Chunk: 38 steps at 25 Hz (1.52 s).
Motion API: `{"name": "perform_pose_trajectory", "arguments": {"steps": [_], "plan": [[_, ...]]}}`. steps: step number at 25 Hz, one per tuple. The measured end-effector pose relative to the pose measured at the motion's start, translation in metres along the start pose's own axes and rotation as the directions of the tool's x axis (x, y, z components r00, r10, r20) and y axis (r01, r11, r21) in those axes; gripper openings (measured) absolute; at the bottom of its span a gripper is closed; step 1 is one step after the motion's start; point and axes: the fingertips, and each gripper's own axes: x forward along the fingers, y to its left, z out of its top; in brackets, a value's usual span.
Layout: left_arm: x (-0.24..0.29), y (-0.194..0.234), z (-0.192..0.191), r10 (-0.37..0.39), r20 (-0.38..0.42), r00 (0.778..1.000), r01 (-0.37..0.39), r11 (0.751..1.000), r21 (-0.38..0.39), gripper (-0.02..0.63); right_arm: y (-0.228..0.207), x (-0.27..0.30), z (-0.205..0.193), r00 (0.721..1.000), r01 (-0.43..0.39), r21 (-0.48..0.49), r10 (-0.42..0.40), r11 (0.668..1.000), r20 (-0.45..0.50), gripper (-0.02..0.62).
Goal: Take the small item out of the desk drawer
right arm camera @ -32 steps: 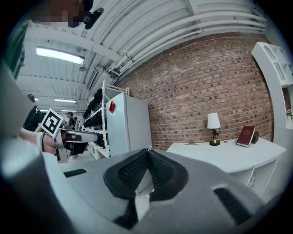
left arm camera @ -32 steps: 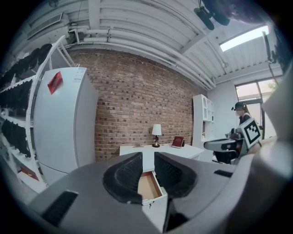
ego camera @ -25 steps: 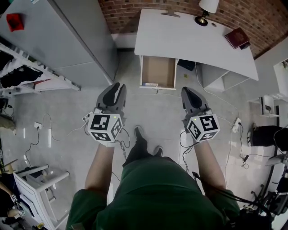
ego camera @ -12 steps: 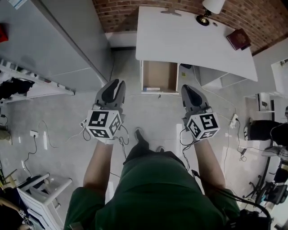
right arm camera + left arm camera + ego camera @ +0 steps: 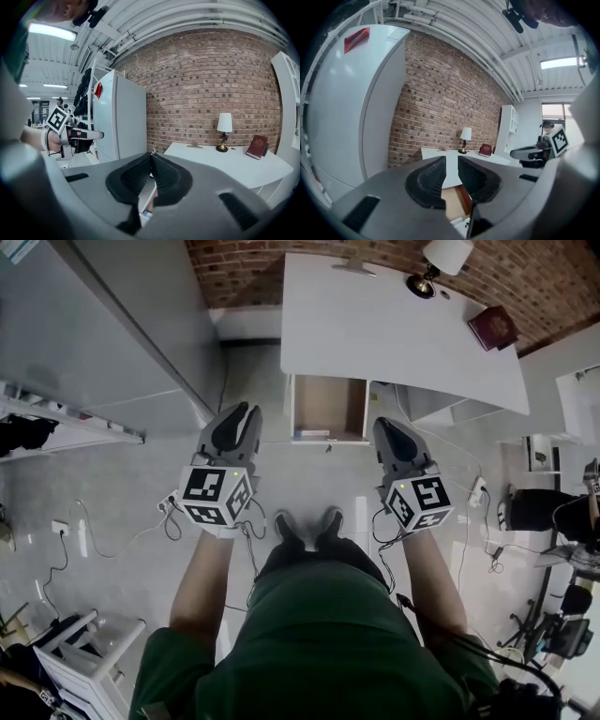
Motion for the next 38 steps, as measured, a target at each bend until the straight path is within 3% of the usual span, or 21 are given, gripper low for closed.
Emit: {"name": "perform_pose_trajectory", "arguments": {"steps": [6,15,25,32,38], "plan": [[0.022,0.0,-0.002,0.01,-0.029,1.0,-0.009,1.0,0.022,0.072,-0.011,0.022,-0.013,0.999,-0.043,0.025,0.043,0.999,-0.014,0.003],[0.064,-0.005,-0.017,0.075,-0.102,0.992,-0.07,0.996,0.051,0.072,-0.036,0.081,-0.044,0.979,-0.186,0.019,0.187,0.982,-0.084,0.003],[0.107,-0.002,-0.053,0.223,-0.186,0.957,-0.229,0.973,-0.008,0.072,-0.053,0.127,-0.113,0.886,-0.413,0.014,0.405,0.911,-0.228,0.003],[0.105,0.003,-0.07,0.286,-0.233,0.929,-0.295,0.956,-0.002,0.072,-0.063,0.148,-0.145,0.852,-0.465,-0.011,0.444,0.885,-0.277,0.003],[0.12,0.008,-0.089,0.288,-0.253,0.924,-0.297,0.955,0.001,0.072,-0.073,0.163,-0.177,0.844,-0.454,-0.001,0.43,0.891,-0.321,0.014]]}}
